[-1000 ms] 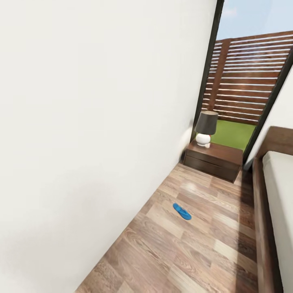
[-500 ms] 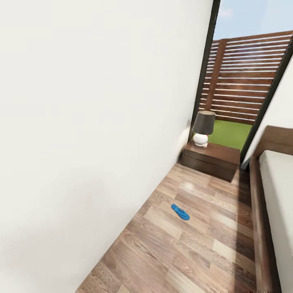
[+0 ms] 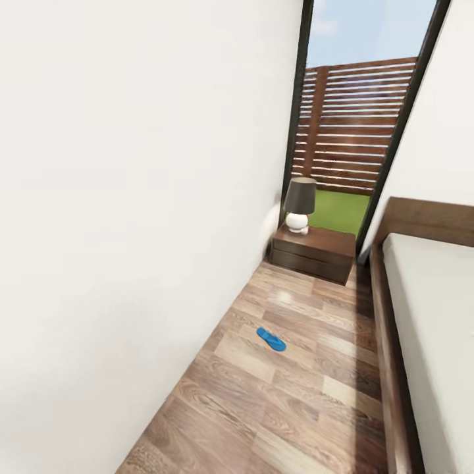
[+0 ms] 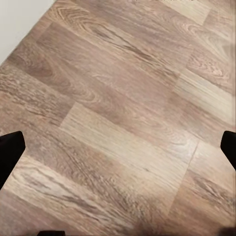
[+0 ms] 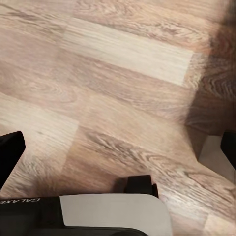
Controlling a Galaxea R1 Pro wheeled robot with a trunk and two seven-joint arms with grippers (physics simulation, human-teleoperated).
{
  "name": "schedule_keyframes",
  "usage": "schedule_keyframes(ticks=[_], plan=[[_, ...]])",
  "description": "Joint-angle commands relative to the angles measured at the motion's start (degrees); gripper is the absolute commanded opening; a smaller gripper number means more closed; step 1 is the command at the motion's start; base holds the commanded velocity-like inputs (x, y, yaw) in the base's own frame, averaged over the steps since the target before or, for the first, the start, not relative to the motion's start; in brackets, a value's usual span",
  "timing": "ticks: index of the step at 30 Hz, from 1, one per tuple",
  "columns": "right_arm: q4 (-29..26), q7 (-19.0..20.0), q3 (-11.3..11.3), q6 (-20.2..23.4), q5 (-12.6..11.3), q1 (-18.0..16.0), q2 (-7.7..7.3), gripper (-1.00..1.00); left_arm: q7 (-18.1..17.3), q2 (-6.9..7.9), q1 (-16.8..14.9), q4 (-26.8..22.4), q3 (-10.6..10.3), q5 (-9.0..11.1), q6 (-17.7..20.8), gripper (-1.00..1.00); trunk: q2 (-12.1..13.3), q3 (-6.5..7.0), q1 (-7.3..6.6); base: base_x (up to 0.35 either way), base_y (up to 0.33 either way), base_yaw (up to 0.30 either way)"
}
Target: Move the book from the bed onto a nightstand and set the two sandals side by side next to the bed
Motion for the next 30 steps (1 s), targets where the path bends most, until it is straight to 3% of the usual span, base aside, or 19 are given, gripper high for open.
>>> schedule_keyframes(ticks=[1, 30], plan=[[0.06, 0.42, 0.01, -0.12, -0.59, -0.05, -0.03, 1.00, -0.02, 0.02, -0.03, 0.03, -0.24, 0.60, -0.19, 1.00, -0.02, -0.05, 0.01, 0.218, 0.000, -0.135], [0.10, 0.43, 0.01, -0.11, -0.59, -0.05, 0.02, 1.00, -0.02, -0.01, -0.03, 0.03, -0.25, 0.60, -0.19, 1.00, -0.02, -0.05, 0.01, 0.301, 0.000, -0.010]])
